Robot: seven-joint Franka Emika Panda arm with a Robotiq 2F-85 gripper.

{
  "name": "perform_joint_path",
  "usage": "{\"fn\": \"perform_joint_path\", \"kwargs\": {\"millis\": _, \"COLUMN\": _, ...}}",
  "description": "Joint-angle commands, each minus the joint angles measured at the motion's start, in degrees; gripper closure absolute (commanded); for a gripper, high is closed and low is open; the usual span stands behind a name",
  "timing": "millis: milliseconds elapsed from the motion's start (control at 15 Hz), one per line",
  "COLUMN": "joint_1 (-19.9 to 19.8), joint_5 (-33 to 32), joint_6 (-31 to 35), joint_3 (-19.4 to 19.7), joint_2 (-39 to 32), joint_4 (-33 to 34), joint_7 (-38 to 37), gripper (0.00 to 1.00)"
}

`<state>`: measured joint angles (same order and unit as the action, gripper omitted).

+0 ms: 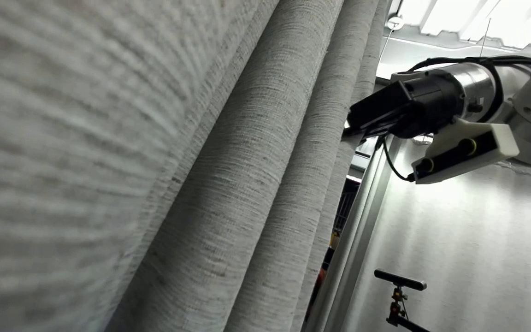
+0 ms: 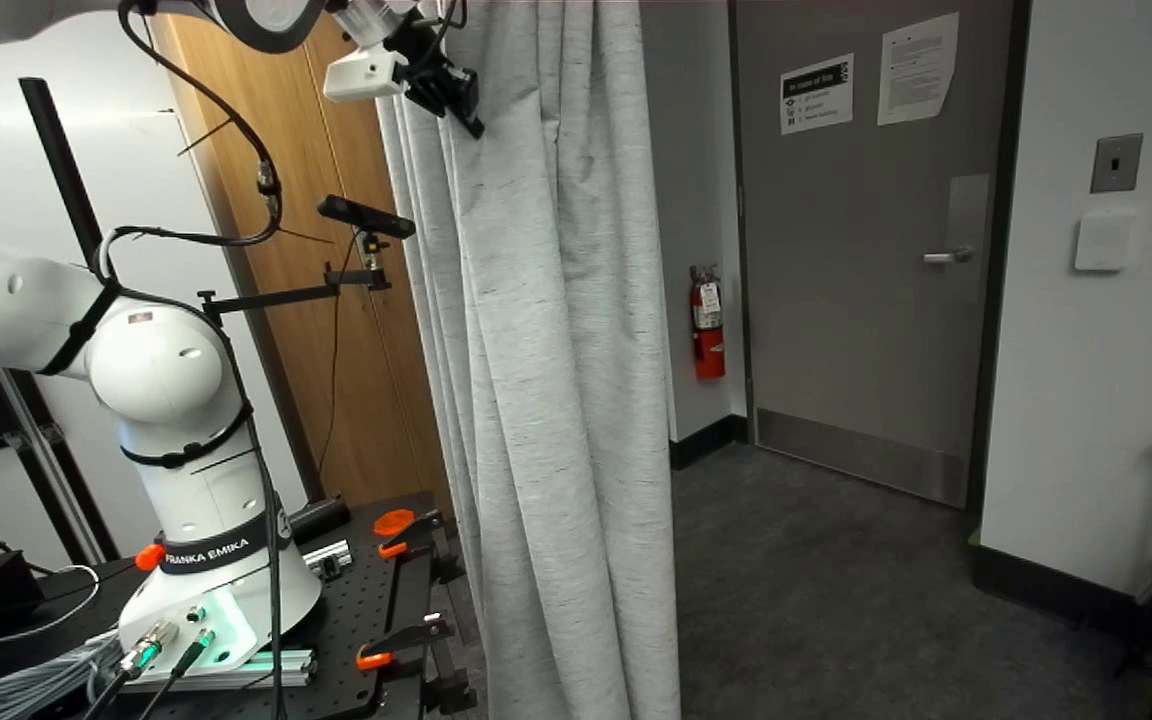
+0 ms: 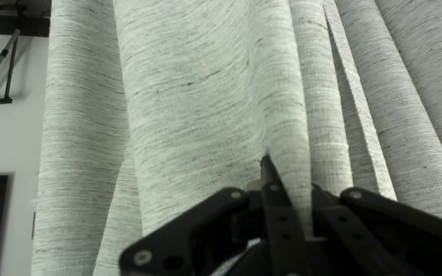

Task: Open the curtains

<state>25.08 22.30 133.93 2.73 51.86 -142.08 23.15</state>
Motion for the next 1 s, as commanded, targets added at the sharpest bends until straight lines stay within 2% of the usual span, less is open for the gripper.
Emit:
{"fn": "perform_joint_path", "kwargs": {"millis": 0, "joint_1": 2.1, "joint_5": 0.7, "joint_6": -2.5, "joint_3": -1.6, "joint_2": 3.4, "joint_4": -8.5, "joint_7": 0.1, "gripper": 1.00}}
{"fn": "perform_joint_path", "kwargs": {"millis": 933, "joint_1": -0.2, "joint_5": -2.5, "joint_6": 3.1, "joint_3": -2.8, "joint_2": 2.0, "joint_4": -10.4, "joint_7": -1.3, "gripper": 1.00}}
